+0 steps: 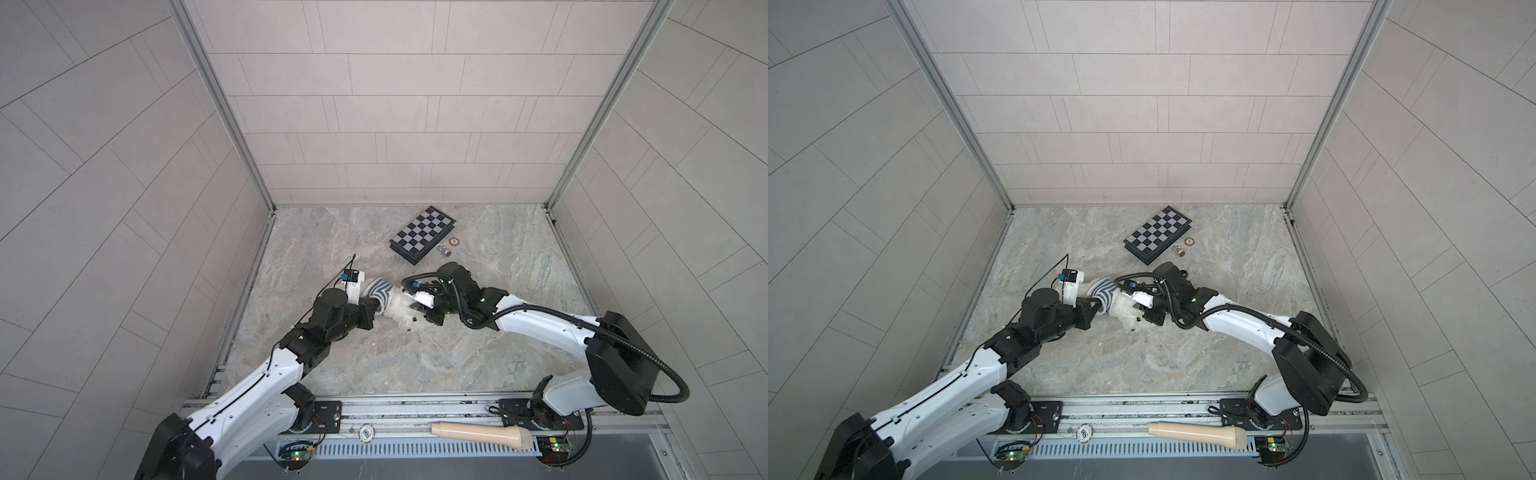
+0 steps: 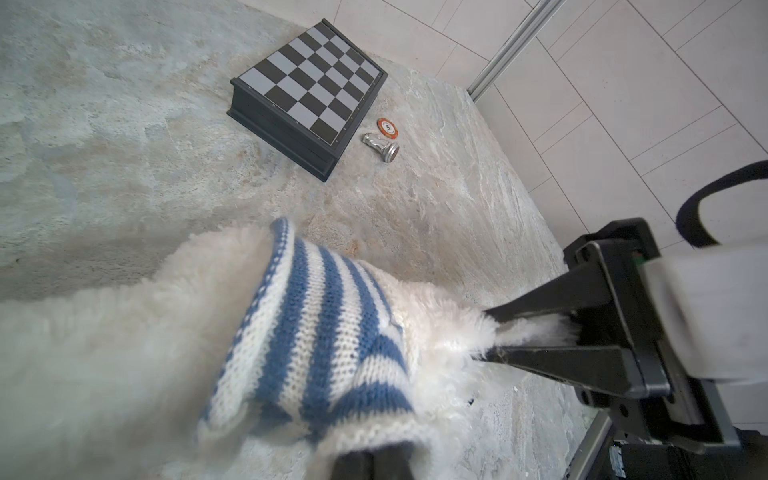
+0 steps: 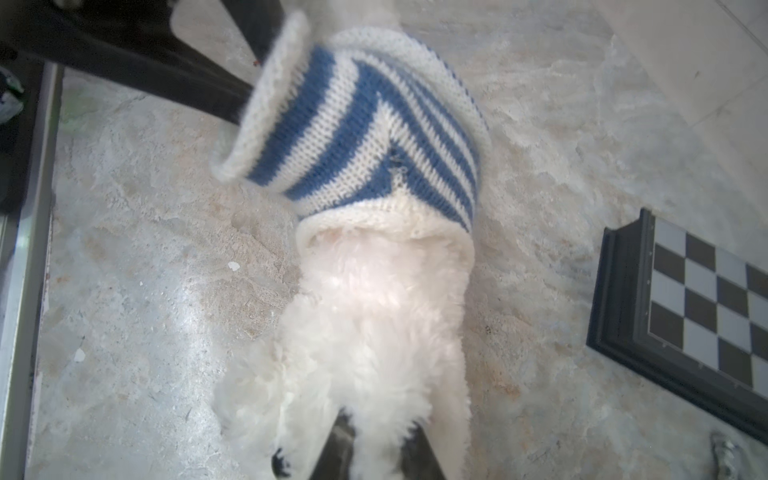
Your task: Dress the teddy bear
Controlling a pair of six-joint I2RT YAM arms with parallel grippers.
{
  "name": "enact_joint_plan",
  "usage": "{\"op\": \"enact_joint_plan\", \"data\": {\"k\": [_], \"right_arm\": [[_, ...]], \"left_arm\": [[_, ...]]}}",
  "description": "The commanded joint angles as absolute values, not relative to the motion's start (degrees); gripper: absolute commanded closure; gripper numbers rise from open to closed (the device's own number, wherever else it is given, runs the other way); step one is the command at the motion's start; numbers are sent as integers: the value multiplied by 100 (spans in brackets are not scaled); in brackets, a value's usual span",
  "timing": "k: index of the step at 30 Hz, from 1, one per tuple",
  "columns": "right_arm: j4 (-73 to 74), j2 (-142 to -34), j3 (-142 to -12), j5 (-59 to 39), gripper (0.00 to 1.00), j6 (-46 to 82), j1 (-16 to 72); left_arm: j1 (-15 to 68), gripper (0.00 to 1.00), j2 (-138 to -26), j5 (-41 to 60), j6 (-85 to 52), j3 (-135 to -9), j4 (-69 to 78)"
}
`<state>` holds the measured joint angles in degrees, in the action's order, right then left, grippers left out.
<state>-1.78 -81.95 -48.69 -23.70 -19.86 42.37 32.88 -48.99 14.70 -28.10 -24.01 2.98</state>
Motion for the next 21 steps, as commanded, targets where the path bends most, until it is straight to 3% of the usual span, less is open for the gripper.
{"op": "enact_joint_plan", "data": {"k": [1, 6, 15, 21], "right_arm": [[299, -7618, -4579, -2887, 62, -1812, 4246], [874, -6981, -4136, -3415, 43, -1652, 4247], [1112, -7687, -4614, -3553, 43, -1610, 4245], [992, -8355, -5090, -3780, 50, -1892, 4263]], "left_arm": [[3439, 100, -4759, 1383, -2511, -2353, 113], [3748, 100, -4676, 1035, -2358, -2307, 27], [4291, 100, -4482, 539, -2388, -1947, 185], [4310, 100, -4438, 400, -2460, -1737, 306]]}}
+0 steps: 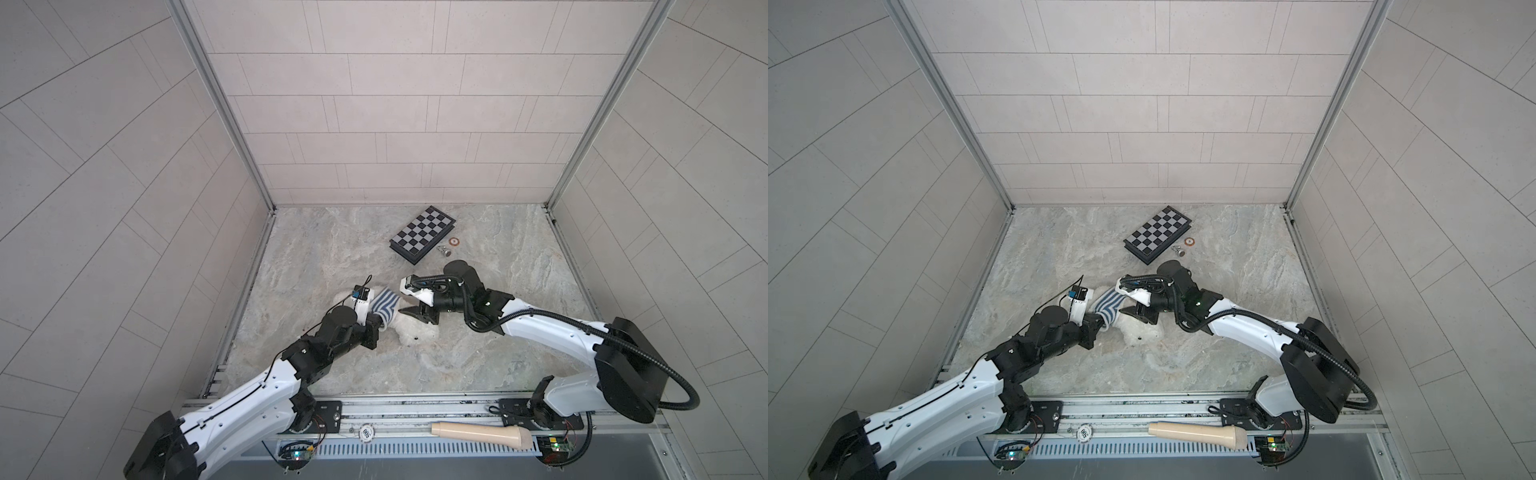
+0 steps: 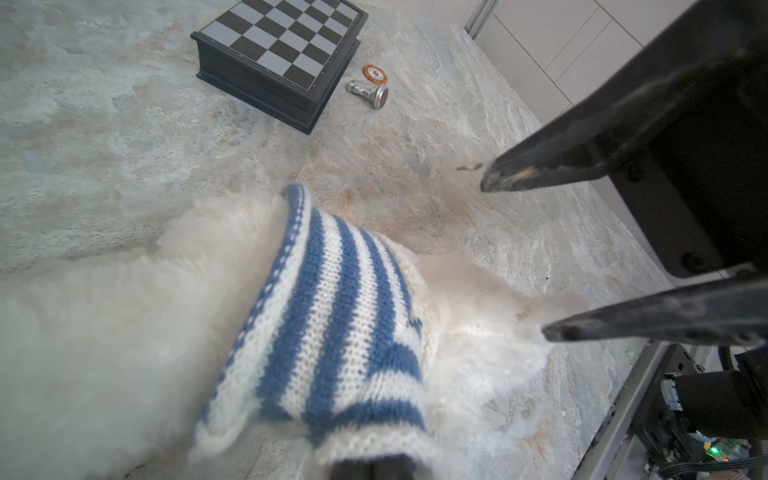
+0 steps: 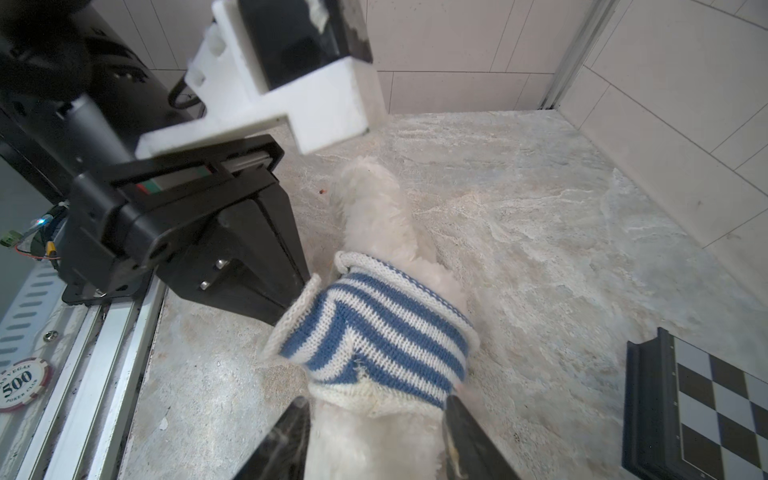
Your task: Dress the teddy bear
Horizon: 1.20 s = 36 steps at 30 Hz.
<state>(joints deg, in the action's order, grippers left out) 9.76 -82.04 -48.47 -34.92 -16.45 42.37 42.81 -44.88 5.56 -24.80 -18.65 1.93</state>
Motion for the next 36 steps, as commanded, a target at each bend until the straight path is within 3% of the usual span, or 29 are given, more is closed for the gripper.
{"op": "enact_joint_plan", "data": {"k": [1, 5, 13, 22, 36], "right_arm": [[961, -8441, -5143, -3820, 51, -1936, 4285], [878, -8748, -5275, -3938, 57, -1988, 4331], [764, -9260, -5577, -3881, 59, -2015, 4452], [390, -9462, -5757, -3658, 100, -2193, 4447], [957, -9012, -5140, -3058, 100, -1593, 3975]], "left_arm": [[4308, 100, -4438, 396, -2461, -1716, 324], [4310, 100, -4456, 409, -2471, -1676, 395], [4309, 100, -4404, 427, -2474, -1561, 509], [4309, 100, -4386, 344, -2566, -1503, 642], [4308, 100, -4112, 159, -2505, -1288, 475]]}}
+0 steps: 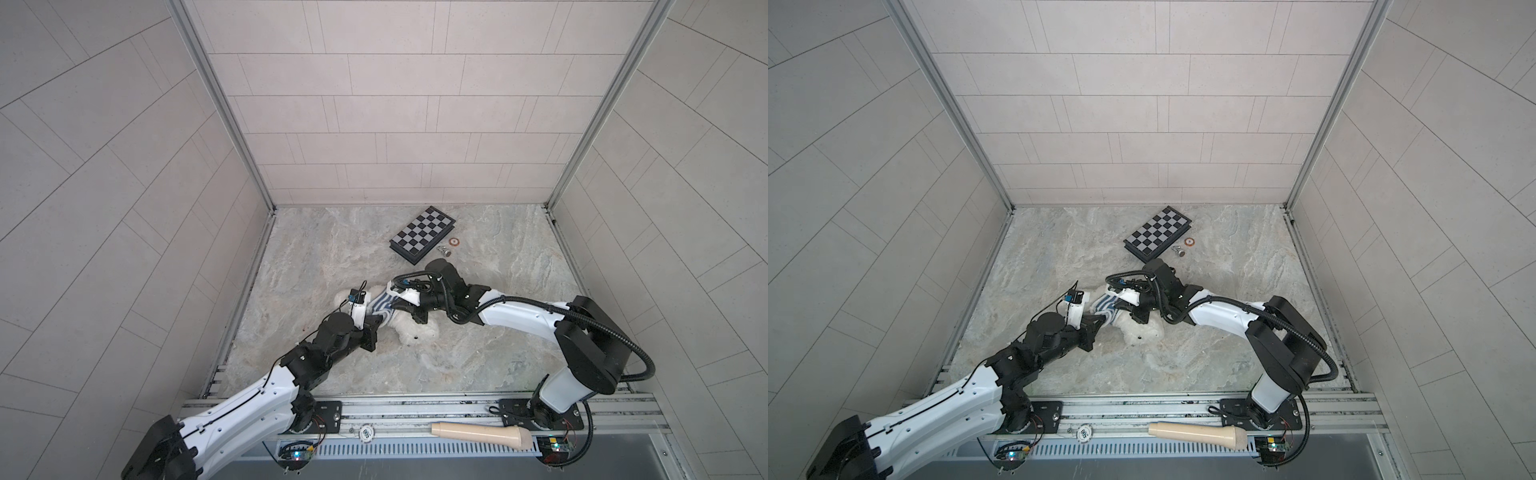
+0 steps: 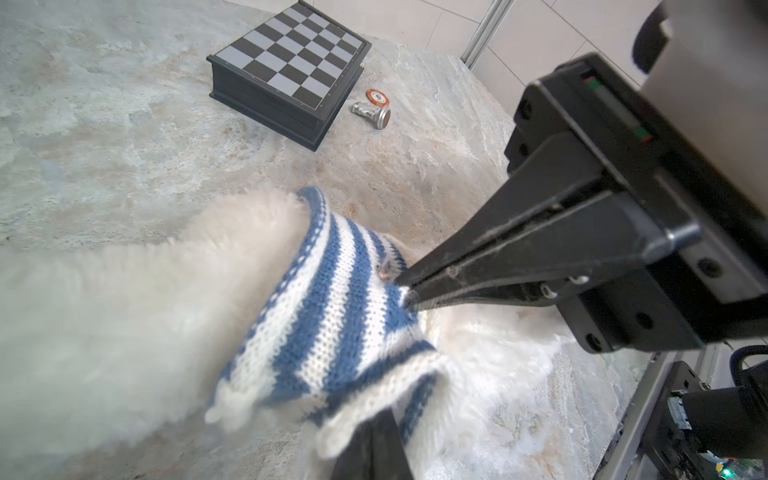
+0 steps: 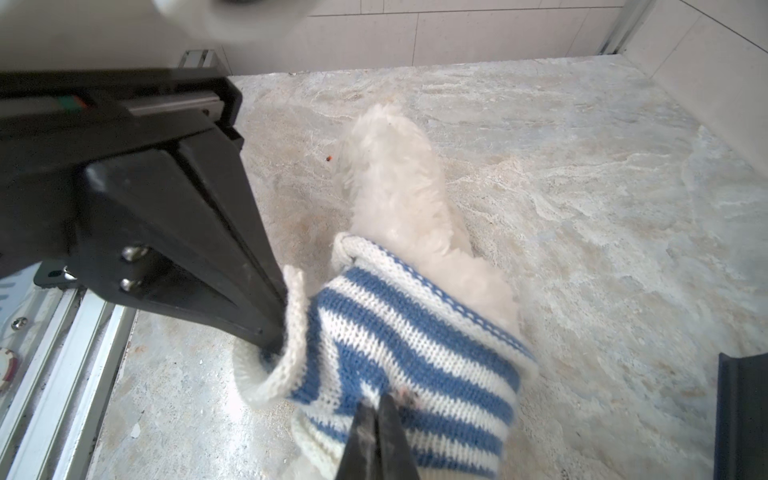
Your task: Dress the teddy bear
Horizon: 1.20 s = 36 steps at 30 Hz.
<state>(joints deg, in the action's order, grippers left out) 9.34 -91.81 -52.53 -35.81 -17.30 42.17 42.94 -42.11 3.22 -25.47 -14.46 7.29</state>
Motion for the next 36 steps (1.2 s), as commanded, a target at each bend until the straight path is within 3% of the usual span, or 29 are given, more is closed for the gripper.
{"op": "enact_joint_plan", "data": {"k": [1, 15, 21, 24, 29, 36], "right_arm": [[939, -9000, -5127, -2979, 100, -1566, 3974], [661, -9033, -5236, -1959, 100, -830, 3689], [828, -8833, -5107, -2309, 99, -887, 3771], [800, -8727, -5090, -2842, 93, -1106, 3845], [1250, -8330, -4795, -3100, 68, -1427, 4252], [1125, -8218, -5034, -3561, 58, -1403, 4291]], "left_arm": [[4310, 100, -4096, 169, -2497, -1268, 483], [4310, 100, -3388, 290, -2287, -928, 684], [4313, 100, -3414, 383, -2208, -965, 776], [4315, 100, -3307, 597, -2206, -954, 938], [4315, 100, -3202, 670, -2180, -981, 929], [4315, 100, -3064, 622, -2150, -1034, 791]]}}
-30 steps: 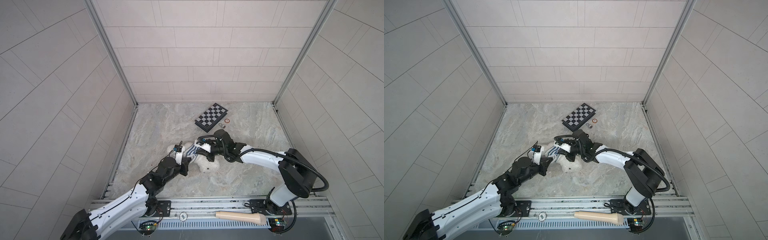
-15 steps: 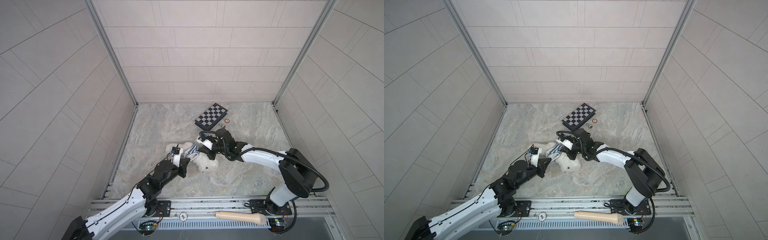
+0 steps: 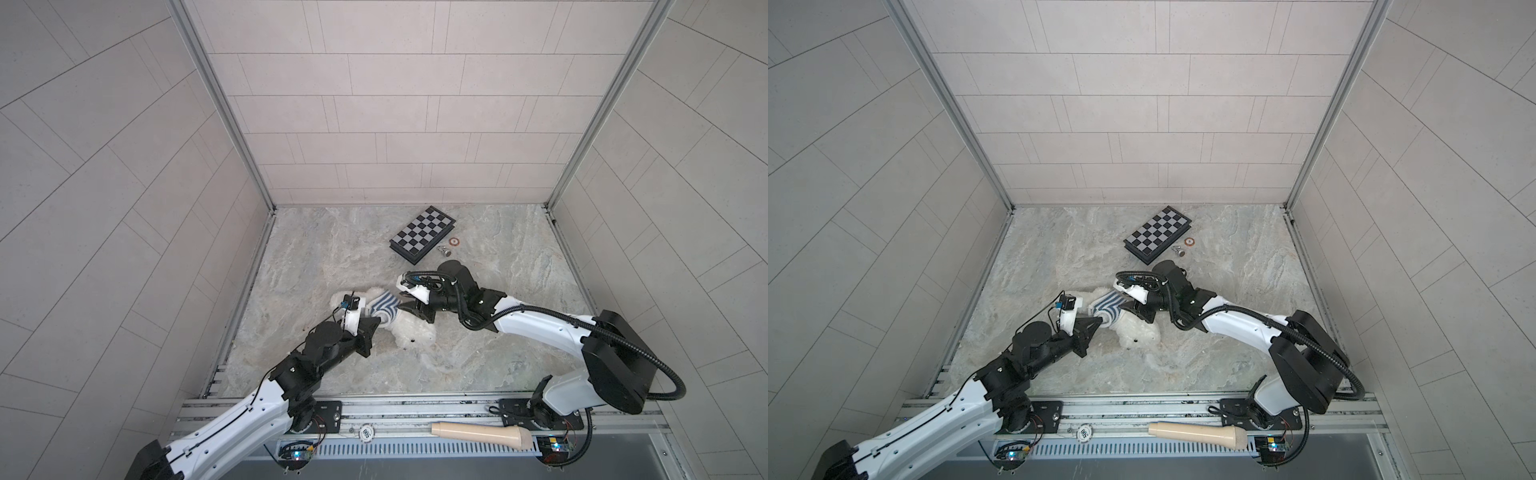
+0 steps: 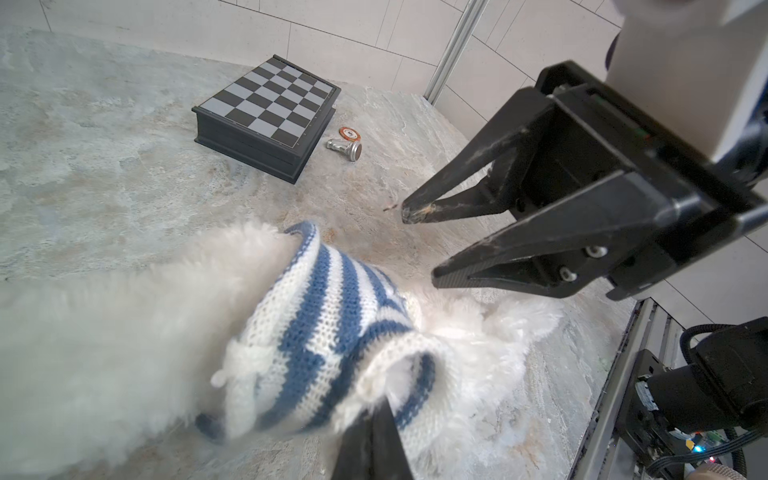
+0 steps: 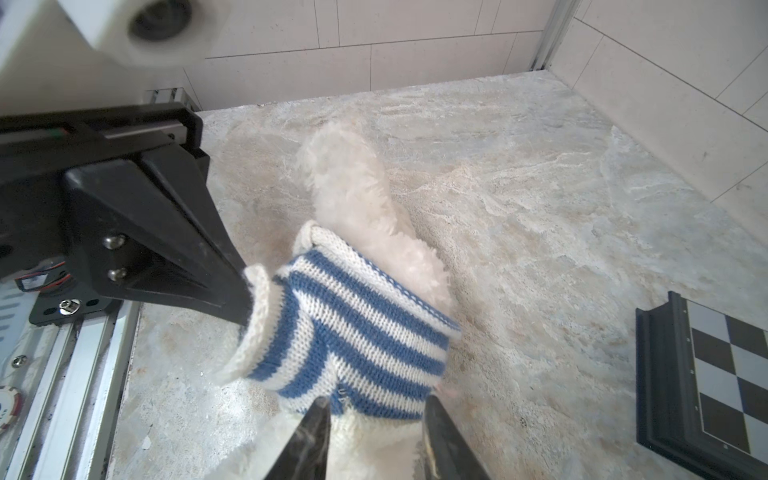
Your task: Dress the teddy bear
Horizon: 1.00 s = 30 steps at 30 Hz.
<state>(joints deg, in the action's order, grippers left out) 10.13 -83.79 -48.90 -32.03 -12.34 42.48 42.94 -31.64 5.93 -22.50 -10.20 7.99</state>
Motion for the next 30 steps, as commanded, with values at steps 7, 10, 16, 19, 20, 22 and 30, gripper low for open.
{"op": "enact_joint_plan", "data": {"k": [7, 10, 16, 19, 20, 22, 30], "right_arm": [[1080, -8573, -5324, -3551, 56, -1380, 4397], [918, -8921, -5754, -3607, 56, -1380, 4395], [571, -9806, -6490, -4115, 53, -1616, 4394], [212, -10048, -6712, -4394, 52, -1847, 4390], [96, -10064, -6742, -4471, 52, -1973, 4387], [-105, -10074, -6742, -4569, 52, -2245, 4386], [-510, -10257, -6914, -4313, 87, -2718, 4338]], "left_arm": [[4315, 100, -3066, 795, -2166, -960, 977], [4323, 100, -3068, 888, -2171, -897, 1036], [4324, 100, -2997, 792, -2196, -796, 1002], [4324, 100, -2967, 741, -2215, -778, 960], [4324, 100, -2947, 711, -2205, -777, 920], [4324, 100, -2927, 679, -2181, -785, 867], [4324, 100, -3039, 668, -2124, -806, 909]]}}
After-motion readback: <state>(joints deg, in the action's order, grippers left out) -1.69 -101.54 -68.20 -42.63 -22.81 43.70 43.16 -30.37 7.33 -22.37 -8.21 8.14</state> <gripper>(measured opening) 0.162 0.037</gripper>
